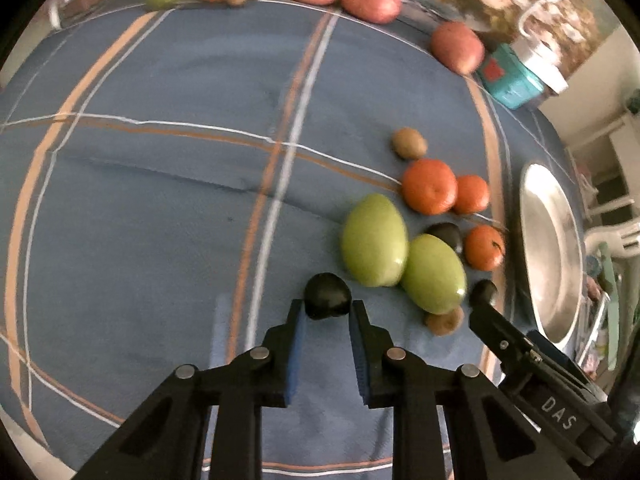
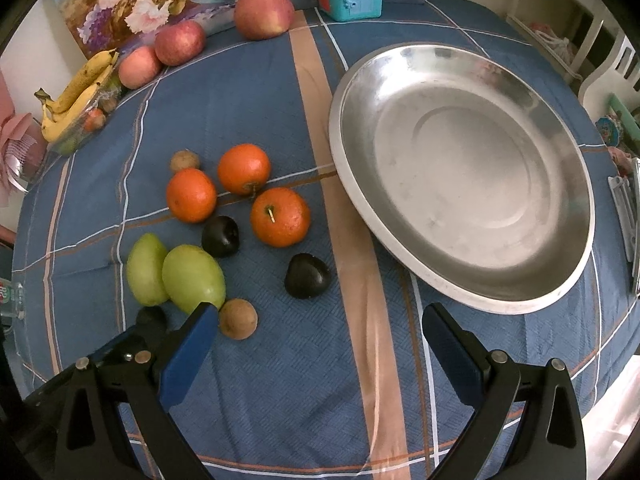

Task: Organize fruits
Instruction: 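Lower the left tool onto a black plum and close it, then grasp a second black plum with the right tool while the left tool holds its plum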

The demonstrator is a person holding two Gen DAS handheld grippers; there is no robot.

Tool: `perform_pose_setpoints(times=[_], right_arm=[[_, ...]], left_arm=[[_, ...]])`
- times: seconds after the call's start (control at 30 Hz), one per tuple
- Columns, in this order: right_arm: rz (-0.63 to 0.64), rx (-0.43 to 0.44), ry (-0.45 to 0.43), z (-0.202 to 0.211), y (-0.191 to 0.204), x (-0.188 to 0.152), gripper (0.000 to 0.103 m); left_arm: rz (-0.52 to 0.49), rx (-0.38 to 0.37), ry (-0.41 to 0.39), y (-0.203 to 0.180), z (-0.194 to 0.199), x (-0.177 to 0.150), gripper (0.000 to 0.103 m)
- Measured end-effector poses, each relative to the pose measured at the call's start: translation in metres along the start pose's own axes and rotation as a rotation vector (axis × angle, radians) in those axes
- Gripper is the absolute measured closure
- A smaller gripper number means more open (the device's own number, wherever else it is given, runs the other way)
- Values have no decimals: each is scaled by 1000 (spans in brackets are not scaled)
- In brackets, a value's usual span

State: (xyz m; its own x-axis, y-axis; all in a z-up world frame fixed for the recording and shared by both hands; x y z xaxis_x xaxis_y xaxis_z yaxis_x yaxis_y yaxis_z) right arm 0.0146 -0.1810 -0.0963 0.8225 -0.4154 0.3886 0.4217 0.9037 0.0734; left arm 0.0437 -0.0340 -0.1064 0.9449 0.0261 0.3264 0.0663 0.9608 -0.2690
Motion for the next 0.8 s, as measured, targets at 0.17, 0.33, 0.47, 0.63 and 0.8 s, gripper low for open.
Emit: perform_pose_setpoints(times=[0.17, 0.33, 0.47, 0.63, 0.8], right_arm=[[-8, -39, 17, -11, -2, 3, 2], [-24, -62, 37, -26, -3, 9, 2], [-40, -75, 55, -37, -3, 13, 2], [-94, -31, 83, -47, -5, 16, 0], [-112, -53, 55, -44, -14, 15, 0]], left_arm=[[26, -2, 11, 6, 1, -5, 79], [43, -9, 23, 4, -1, 1, 79], [56, -21, 29, 12, -2, 6, 79], [60, -32, 36, 21, 2, 4, 79], [71, -32, 59, 25, 4, 0, 79]])
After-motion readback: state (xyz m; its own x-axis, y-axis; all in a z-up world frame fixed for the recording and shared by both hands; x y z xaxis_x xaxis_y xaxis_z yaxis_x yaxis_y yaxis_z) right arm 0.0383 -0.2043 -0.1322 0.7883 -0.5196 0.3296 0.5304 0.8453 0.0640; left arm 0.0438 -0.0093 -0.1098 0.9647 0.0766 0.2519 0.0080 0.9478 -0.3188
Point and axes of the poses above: each gripper's, at about its wrist camera, not at the fingertips, and z roughly against the way its jaws point, y to its left, x to its top, the point moved 8 cm from there along -z, roughly the way its jaws point, and after that the axes turned 10 degrees about -y, right-handed, at the moved point
